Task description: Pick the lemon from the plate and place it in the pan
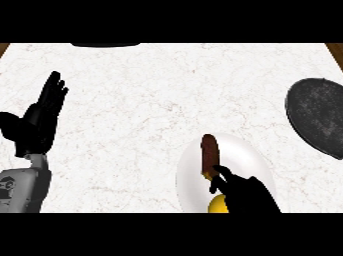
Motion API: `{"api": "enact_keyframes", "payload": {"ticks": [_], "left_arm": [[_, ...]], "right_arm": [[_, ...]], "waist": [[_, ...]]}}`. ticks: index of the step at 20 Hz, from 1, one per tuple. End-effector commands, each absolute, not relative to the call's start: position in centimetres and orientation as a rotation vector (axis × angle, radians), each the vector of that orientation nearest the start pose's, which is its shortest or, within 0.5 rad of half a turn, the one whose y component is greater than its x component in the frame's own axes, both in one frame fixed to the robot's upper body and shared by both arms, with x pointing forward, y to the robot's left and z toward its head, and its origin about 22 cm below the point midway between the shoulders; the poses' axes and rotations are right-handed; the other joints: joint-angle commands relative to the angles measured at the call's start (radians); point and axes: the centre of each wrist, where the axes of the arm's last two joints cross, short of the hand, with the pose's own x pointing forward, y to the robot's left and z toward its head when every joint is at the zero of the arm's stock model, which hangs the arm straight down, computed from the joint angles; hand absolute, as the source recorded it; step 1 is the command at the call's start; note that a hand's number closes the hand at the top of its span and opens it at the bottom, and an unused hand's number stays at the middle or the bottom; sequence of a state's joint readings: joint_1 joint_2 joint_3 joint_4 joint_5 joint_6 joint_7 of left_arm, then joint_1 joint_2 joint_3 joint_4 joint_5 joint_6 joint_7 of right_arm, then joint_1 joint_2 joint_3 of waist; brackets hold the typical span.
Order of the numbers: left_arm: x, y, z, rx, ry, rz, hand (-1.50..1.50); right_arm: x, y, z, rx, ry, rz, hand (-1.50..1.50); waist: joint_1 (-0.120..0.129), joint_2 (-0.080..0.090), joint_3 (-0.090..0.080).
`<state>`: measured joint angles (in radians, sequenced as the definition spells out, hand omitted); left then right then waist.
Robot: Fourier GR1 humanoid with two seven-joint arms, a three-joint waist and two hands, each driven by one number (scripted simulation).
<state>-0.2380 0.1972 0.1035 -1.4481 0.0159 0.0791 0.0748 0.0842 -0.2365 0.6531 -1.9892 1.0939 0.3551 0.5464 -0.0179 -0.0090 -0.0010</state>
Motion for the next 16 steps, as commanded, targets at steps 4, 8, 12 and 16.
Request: {"api": "enact_keyframes", "payload": {"ticks": [4,8,12,16], "left_arm": [[28.8,28.8,4.4,0.229,-1.618,-0.052,0.00],[29.8,27.8,3.3,0.226,-1.618,-0.042,0.00],[29.2,26.4,3.8,0.196,-1.608,-0.049,0.00],[29.9,26.6,4.7,0.209,-1.634,-0.054,0.00]], "right_arm": [[13.0,-14.9,12.6,-0.924,-1.505,1.059,1.50],[12.3,-17.3,15.5,-1.004,-1.561,0.945,1.50],[13.9,-19.7,16.2,-1.007,-1.588,0.783,1.50],[16.6,-20.3,15.4,-0.855,-1.627,0.561,1.50]], "waist": [[0.006,0.001,0.001],[0.001,0.008,0.001],[0.014,0.009,0.002],[0.017,0.015,0.004]]}}
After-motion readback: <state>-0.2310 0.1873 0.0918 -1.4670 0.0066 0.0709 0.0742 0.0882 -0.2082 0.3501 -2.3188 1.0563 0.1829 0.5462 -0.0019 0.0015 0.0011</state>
